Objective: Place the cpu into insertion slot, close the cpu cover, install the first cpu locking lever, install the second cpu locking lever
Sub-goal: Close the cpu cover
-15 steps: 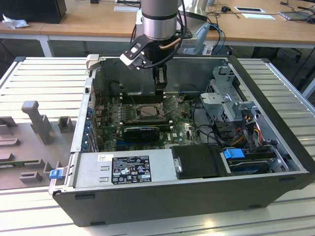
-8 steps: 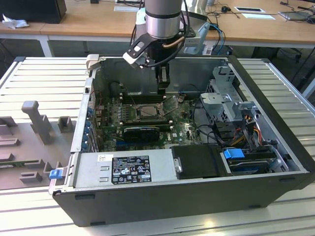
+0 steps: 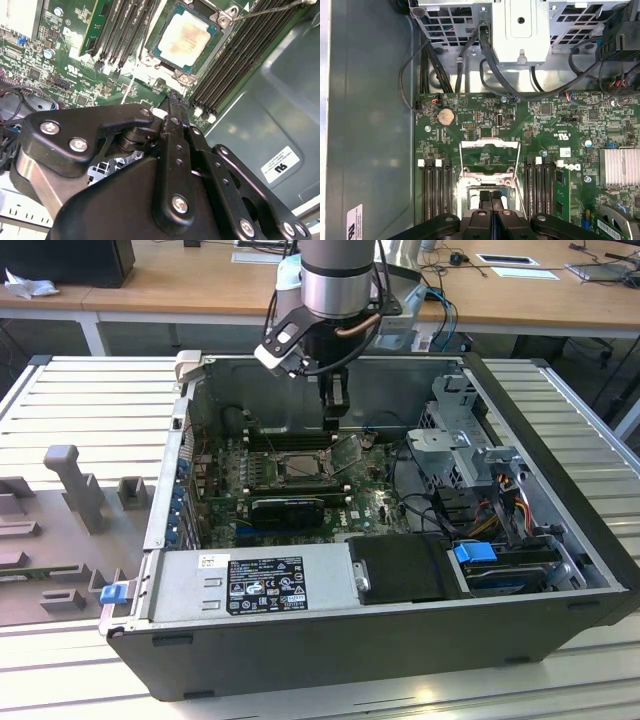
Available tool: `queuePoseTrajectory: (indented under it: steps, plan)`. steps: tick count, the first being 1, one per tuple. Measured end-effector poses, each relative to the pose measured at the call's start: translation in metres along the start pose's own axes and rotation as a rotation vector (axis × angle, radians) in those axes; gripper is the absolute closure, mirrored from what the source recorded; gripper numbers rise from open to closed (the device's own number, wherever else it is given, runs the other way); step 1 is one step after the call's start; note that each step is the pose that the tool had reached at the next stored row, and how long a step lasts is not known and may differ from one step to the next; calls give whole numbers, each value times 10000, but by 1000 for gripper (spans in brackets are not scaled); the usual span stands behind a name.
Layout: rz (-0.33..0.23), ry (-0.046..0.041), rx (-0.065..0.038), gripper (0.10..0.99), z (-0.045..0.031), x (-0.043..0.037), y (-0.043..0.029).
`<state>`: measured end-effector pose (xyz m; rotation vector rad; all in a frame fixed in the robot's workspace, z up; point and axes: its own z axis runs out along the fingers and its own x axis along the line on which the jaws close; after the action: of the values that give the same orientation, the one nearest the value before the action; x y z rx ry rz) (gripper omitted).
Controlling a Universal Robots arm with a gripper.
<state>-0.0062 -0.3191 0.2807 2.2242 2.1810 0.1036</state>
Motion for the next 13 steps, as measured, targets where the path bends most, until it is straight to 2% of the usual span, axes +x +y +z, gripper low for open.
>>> queuePoseTrajectory:
  steps: [7,13]
  plan:
    - [6,87,30,980,3,0,43]
    - [12,130,104,980,9,0,148]
